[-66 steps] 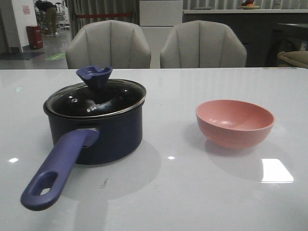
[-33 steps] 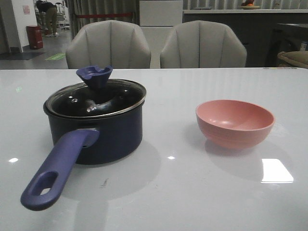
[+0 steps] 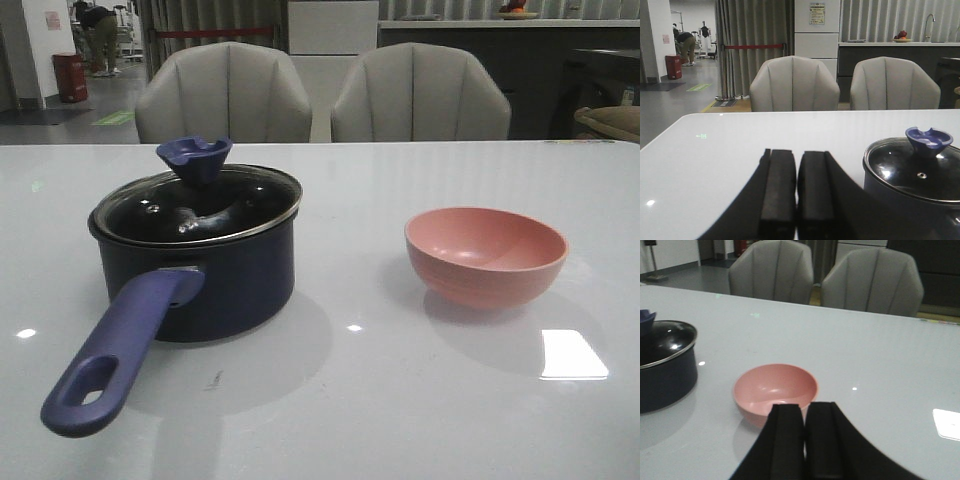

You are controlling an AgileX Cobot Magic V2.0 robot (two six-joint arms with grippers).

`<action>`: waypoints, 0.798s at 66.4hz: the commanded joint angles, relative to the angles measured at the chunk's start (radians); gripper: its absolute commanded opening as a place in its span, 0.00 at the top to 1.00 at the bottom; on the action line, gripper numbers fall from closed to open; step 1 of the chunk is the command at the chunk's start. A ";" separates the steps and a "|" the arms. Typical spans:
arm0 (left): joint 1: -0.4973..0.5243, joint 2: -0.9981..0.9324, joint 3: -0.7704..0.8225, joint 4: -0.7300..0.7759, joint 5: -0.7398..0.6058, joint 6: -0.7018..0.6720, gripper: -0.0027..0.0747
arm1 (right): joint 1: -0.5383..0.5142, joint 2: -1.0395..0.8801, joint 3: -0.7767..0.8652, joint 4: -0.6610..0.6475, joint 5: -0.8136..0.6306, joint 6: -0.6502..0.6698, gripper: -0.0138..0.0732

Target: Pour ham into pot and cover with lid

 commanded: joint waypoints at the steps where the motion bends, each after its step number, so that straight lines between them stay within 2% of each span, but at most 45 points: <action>1: 0.002 -0.018 0.021 0.001 -0.076 -0.009 0.81 | -0.073 -0.039 0.005 -0.073 -0.117 0.087 0.65; 8: 0.002 -0.018 0.021 0.001 -0.076 -0.009 0.81 | -0.120 -0.084 0.061 -0.137 -0.159 0.162 0.65; 20: 0.002 -0.018 0.021 0.001 -0.076 -0.009 0.81 | -0.118 -0.141 0.145 -0.137 -0.194 0.161 0.65; 37: 0.002 -0.018 0.021 0.001 -0.076 -0.009 0.81 | -0.073 -0.141 0.145 -0.137 -0.167 0.117 0.65; 53: 0.002 -0.018 0.021 0.001 -0.076 -0.009 0.81 | -0.072 -0.141 0.145 -0.137 -0.164 0.117 0.65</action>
